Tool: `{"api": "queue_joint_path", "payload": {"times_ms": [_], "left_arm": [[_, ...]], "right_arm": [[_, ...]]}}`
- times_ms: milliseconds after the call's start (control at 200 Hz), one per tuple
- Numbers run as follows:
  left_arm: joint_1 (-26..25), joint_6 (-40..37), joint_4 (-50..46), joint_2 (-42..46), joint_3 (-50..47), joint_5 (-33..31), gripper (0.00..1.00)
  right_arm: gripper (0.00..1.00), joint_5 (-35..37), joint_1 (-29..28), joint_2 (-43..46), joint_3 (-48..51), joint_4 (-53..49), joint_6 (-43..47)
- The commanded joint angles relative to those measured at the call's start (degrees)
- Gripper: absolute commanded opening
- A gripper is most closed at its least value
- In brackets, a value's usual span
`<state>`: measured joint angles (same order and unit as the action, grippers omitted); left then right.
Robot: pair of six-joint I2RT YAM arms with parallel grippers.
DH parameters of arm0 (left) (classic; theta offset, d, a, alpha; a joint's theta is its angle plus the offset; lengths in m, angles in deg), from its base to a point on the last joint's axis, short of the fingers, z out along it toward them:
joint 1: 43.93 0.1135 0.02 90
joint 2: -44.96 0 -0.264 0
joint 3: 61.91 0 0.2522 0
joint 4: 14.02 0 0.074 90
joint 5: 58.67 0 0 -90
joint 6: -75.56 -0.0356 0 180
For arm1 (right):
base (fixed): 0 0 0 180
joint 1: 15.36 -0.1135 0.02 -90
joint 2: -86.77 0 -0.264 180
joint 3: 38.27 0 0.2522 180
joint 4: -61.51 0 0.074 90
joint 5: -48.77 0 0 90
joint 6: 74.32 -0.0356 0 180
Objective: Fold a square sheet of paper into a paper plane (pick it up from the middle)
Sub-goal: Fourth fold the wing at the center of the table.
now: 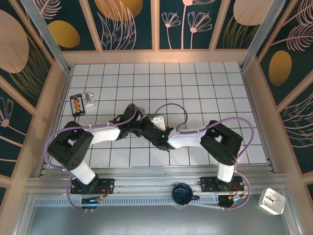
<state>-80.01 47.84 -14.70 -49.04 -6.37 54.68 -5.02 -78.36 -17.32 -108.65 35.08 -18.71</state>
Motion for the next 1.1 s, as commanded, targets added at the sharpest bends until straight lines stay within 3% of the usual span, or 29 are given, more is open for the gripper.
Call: {"api": "queue_joint_path", "payload": {"times_ms": [0,505,831,1096], "left_arm": [[-0.1,1.9,-0.4,1.2,-0.6,-0.1,0.00],[-0.2,1.0,-1.3,2.8,-0.1,-1.4,0.00],[0.8,-1.9,-4.5,5.8,1.6,-5.3,0.27],[1.0,-0.7,-1.2,6.1,-1.1,-5.0,0.28]], "right_arm": [[0.11,3.1,0.7,-0.4,-0.2,-0.5,0.3],[0.00,1.1,1.8,2.1,3.9,4.6,3.6],[0.00,-9.6,5.2,8.6,12.2,15.3,4.9],[0.00,-21.4,9.0,13.3,19.1,24.7,1.5]]}}
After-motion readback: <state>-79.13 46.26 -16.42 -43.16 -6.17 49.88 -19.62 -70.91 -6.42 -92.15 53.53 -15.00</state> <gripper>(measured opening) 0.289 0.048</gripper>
